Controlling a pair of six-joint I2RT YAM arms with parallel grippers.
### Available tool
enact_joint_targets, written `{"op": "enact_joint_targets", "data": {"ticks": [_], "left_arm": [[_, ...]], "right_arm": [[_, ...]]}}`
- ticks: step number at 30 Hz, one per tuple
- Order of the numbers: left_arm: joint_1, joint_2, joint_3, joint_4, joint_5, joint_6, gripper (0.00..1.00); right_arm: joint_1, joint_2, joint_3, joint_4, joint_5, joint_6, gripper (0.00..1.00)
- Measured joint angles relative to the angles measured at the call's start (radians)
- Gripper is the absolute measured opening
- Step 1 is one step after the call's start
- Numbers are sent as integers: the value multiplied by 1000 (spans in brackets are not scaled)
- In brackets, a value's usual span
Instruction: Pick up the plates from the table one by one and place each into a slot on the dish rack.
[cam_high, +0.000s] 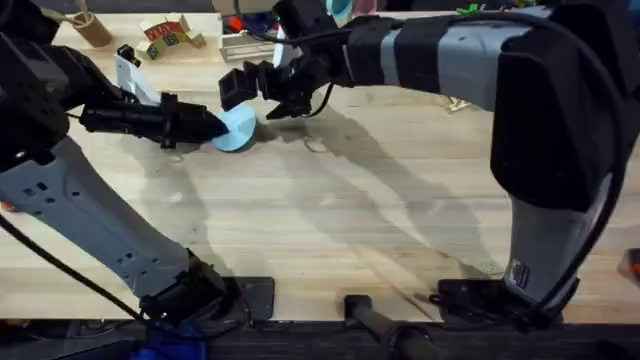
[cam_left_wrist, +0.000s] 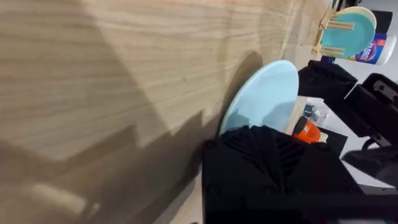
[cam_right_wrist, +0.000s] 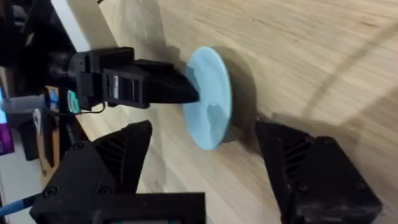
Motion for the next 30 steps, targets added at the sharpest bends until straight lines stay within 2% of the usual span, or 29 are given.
{"op": "enact_joint_targets", "data": {"ticks": [11, 30], "left_arm": [[0, 0, 0, 0, 0, 0, 40], [0, 0, 0, 3, 1, 0, 41]], "right_arm": [[24, 60, 0, 84, -3, 62, 993], [76, 65, 1, 130, -2, 97, 993]]}}
